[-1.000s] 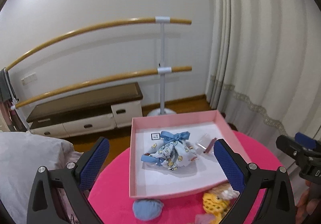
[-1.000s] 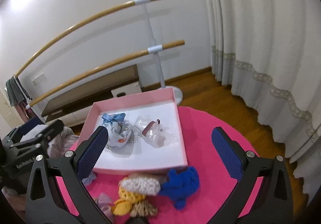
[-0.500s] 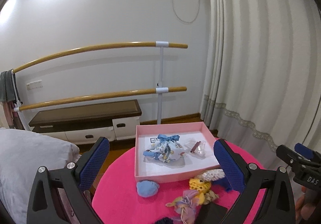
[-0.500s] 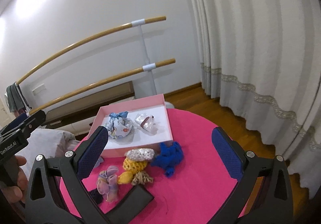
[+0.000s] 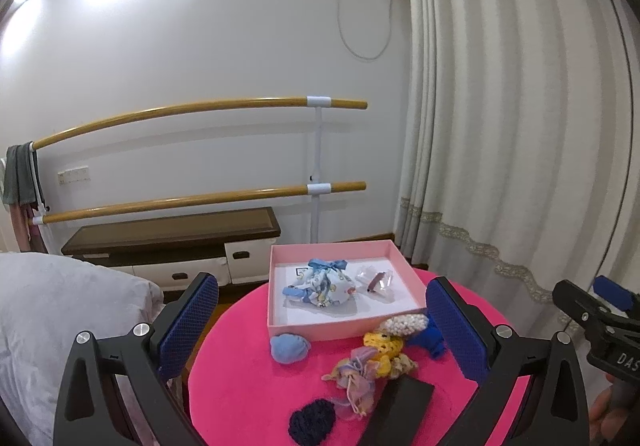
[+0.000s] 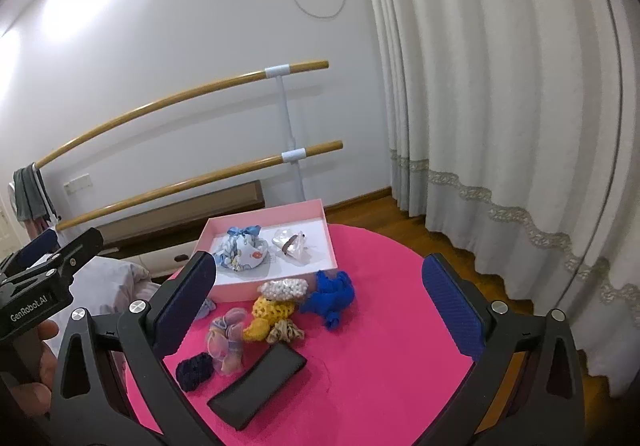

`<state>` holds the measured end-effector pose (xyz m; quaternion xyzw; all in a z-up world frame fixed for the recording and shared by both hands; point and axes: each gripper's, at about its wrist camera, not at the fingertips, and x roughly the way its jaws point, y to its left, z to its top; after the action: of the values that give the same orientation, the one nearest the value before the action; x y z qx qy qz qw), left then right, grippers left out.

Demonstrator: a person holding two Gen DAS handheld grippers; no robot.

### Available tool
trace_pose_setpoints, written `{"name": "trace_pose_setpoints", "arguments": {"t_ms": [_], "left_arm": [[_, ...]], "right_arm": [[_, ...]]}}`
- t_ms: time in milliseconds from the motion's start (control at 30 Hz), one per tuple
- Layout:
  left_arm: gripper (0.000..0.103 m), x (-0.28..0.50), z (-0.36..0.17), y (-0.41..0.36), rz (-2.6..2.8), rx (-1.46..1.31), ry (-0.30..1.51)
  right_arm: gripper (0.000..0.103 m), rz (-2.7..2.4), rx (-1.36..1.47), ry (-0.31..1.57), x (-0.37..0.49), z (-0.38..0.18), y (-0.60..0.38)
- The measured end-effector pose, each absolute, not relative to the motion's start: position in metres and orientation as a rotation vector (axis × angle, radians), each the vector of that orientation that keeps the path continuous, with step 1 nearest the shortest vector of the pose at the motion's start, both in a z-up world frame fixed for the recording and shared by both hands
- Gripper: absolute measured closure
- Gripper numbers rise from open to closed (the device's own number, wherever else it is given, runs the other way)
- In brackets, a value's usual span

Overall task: Organize soft objects
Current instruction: 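Withdraw both tools from the box and move toward the remaining items, then grasp the navy knit scrunchie with the left tool while the right tool grasps the black glasses case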

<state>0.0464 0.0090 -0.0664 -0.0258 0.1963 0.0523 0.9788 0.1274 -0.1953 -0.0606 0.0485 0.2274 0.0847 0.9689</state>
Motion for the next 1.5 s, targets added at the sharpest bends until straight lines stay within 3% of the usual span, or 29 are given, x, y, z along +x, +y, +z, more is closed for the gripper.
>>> {"name": "trace_pose_setpoints", "arguments": {"t_ms": [900,1500], "left_arm": [[0.000,0.022,-0.068,0.013,0.108,-0.072,0.433],[0.000,0.070,-0.133,0.037,0.122,-0.065,0.635]], "right_arm": [[0.000,0.160,0.061,0.456,0.106,-0.062,-0.195],[0.000,0.120,0.050,0.616,0.148,-0.115,-0.204]]}}
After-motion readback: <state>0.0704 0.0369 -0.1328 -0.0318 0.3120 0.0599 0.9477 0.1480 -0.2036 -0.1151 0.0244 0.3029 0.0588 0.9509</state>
